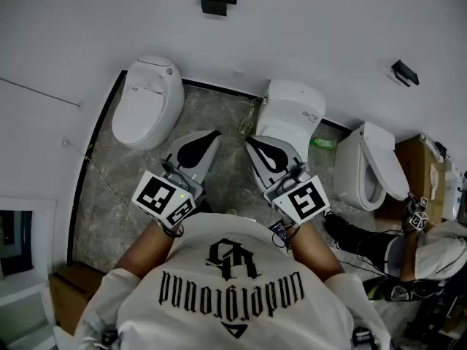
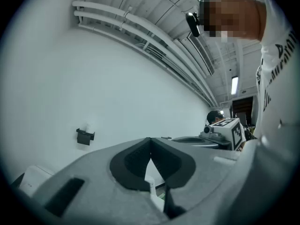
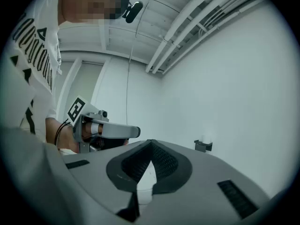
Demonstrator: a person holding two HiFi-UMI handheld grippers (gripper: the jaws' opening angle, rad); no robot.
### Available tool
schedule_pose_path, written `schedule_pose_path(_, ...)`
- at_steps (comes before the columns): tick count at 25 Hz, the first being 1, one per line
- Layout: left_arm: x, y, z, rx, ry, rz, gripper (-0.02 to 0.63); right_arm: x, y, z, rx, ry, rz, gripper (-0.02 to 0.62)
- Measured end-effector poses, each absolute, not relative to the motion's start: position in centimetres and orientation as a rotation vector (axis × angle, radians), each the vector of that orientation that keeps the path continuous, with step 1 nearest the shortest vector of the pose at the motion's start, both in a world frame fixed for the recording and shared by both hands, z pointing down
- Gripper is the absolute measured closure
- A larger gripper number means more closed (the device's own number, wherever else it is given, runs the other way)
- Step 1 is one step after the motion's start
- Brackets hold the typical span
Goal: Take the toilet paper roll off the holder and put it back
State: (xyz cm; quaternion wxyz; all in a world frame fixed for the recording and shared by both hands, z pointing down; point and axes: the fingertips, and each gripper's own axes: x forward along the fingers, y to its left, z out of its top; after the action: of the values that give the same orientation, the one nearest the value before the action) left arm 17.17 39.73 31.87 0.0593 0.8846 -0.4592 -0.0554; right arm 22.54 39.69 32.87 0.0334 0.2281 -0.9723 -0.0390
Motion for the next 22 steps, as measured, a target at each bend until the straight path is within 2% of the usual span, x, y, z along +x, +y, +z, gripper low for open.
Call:
schedule_pose_path(10, 15.3, 39.0, 32.3, 2.671, -1.398, -0.167, 0.594, 21.9, 38.8, 32.8, 0.729, -2.995, -0.113, 0.583)
schedule_pose_path(22, 7.5, 33.3, 33.4, 2.654, -1.403, -0.164, 0.594, 16.4, 32.4, 33.6, 0.810, -2.960, -0.083, 0.583)
